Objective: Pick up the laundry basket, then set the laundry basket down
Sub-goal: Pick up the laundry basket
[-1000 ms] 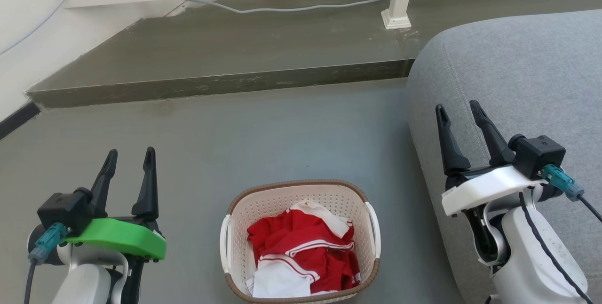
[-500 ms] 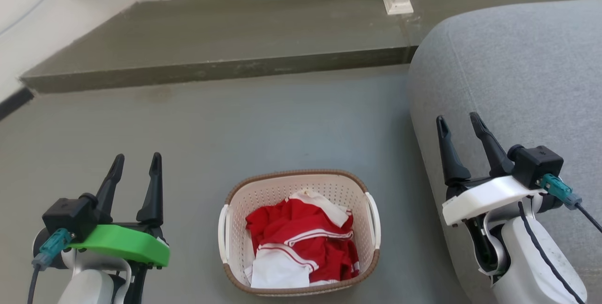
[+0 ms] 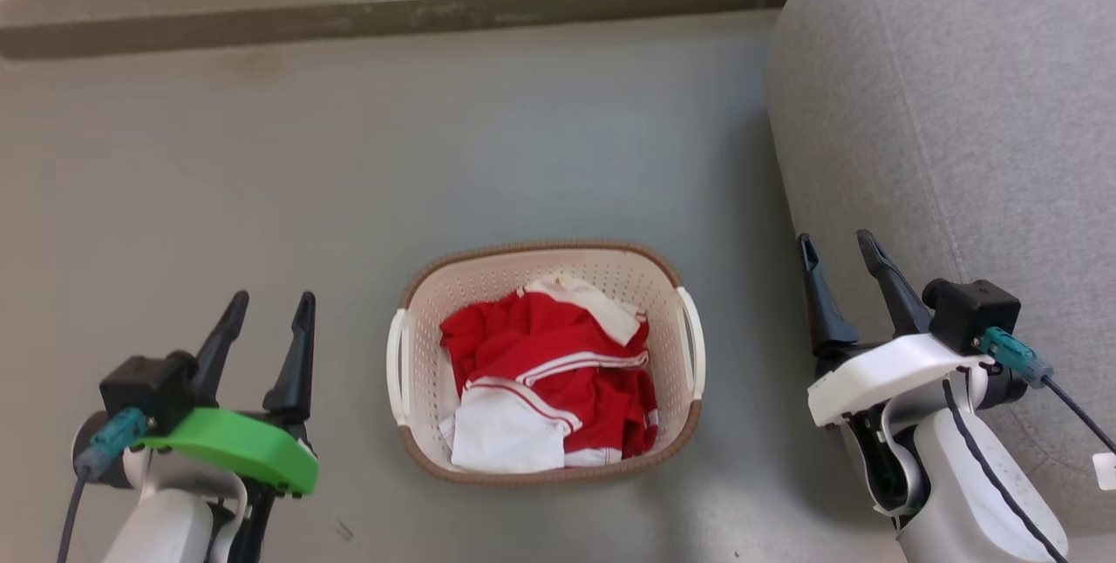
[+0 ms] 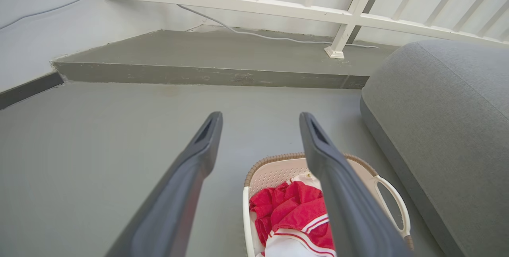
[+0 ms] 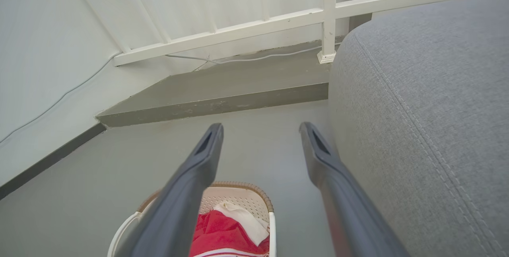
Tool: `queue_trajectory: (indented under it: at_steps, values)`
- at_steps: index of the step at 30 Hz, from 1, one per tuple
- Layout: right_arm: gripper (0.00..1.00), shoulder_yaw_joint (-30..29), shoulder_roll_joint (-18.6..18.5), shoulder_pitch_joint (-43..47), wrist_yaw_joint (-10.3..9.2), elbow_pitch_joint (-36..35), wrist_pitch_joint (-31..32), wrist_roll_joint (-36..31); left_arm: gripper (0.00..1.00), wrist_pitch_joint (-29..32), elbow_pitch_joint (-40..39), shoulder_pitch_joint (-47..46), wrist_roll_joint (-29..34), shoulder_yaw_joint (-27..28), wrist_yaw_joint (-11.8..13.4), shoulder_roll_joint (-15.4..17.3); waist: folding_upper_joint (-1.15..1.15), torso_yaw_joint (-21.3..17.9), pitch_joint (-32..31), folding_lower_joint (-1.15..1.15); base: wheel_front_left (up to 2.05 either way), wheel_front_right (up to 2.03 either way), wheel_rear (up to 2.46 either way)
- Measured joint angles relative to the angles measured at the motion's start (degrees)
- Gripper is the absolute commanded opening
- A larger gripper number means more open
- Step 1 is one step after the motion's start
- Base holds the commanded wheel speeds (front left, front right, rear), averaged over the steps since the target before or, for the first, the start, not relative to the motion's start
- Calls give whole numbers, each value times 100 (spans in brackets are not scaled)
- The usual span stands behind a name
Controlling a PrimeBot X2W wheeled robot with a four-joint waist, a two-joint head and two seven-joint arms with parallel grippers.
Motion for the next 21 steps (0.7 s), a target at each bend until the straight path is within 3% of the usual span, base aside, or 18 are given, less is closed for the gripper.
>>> queue_trajectory:
  at_steps: [21]
  values:
    - [100, 98, 60, -1177, 60, 1557, 0, 435, 100, 639, 1423, -1589, -149, -662, -143, 18, 0, 71, 1628, 1, 0, 0, 0]
